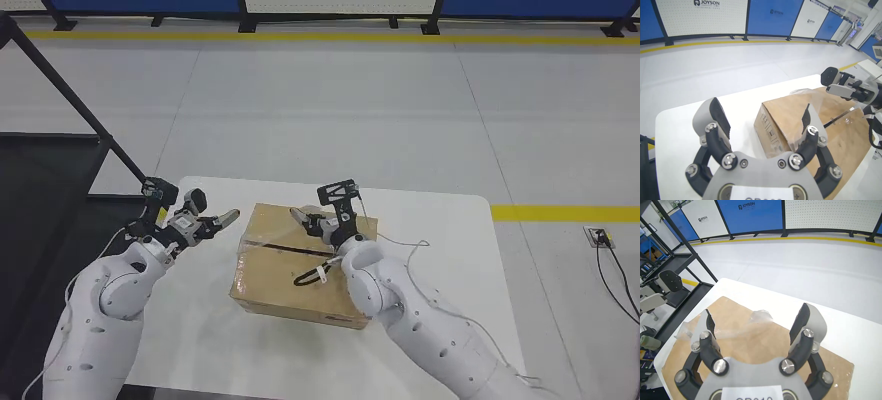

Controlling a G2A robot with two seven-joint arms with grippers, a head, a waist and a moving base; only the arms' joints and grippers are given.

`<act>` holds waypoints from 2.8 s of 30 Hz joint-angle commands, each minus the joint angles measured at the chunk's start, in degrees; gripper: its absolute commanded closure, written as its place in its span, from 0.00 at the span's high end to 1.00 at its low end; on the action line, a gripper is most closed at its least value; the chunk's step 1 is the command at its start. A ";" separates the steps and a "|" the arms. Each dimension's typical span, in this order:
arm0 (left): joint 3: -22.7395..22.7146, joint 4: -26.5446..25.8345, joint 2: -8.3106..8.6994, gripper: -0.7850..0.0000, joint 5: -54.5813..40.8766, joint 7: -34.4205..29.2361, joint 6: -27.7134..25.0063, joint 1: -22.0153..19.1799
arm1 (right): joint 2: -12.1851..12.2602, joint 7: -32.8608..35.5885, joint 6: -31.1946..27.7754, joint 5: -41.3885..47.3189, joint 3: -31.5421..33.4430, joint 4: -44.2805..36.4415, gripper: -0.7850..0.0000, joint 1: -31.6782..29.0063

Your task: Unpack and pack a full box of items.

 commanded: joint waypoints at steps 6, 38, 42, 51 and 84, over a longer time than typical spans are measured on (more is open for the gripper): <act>-2.45 -2.21 0.59 1.00 -2.13 0.00 0.86 3.58 | -0.28 6.69 1.74 -3.92 -0.52 -1.88 1.00 1.26; -2.94 -1.41 1.84 1.00 -5.96 1.94 -0.29 6.20 | -12.10 44.37 2.23 1.89 -6.88 23.53 0.45 25.92; -2.58 -1.03 1.93 1.00 -6.09 1.92 -0.18 5.80 | -12.95 45.42 1.21 1.47 -7.42 24.81 0.47 26.36; -2.06 -0.64 2.16 1.00 -6.56 1.84 -0.04 5.34 | -14.43 46.75 0.28 -2.00 -8.88 26.31 0.48 26.54; 0.07 -0.85 2.90 1.00 -6.70 2.00 0.21 3.81 | -12.48 49.37 -0.14 -12.05 -0.47 15.95 0.00 19.67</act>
